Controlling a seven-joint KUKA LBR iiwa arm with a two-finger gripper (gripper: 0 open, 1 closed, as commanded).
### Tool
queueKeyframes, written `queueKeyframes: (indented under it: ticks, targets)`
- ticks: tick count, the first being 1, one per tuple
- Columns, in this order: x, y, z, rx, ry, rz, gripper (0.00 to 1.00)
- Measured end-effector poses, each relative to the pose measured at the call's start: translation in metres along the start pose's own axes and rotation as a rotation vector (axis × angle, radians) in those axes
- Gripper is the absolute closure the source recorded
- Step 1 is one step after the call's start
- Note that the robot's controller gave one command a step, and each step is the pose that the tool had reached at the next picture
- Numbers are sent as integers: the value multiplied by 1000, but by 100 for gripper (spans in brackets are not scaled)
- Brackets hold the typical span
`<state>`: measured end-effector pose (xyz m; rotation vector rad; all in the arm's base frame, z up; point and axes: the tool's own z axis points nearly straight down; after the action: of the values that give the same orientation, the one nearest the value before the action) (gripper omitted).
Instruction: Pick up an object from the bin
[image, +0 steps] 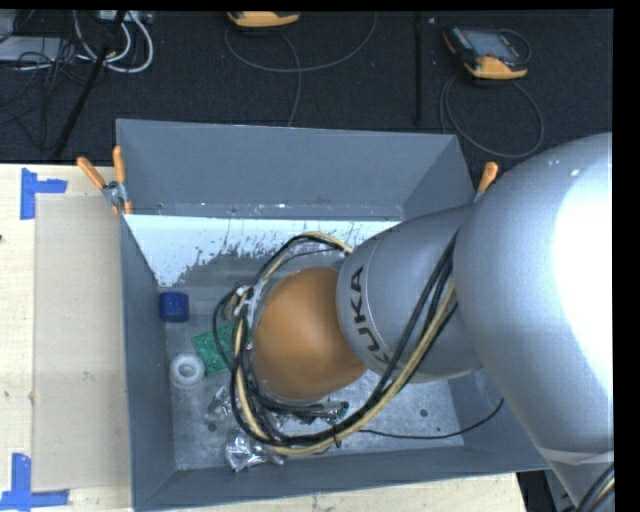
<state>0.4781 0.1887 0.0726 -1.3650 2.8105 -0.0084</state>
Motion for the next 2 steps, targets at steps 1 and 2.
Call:
queueKeyframes:
  ticks: [1,2]
  targets:
    - [0,3,-2,-9,2,3,100]
    - [-22,1,-119,-9,5,-15,100]
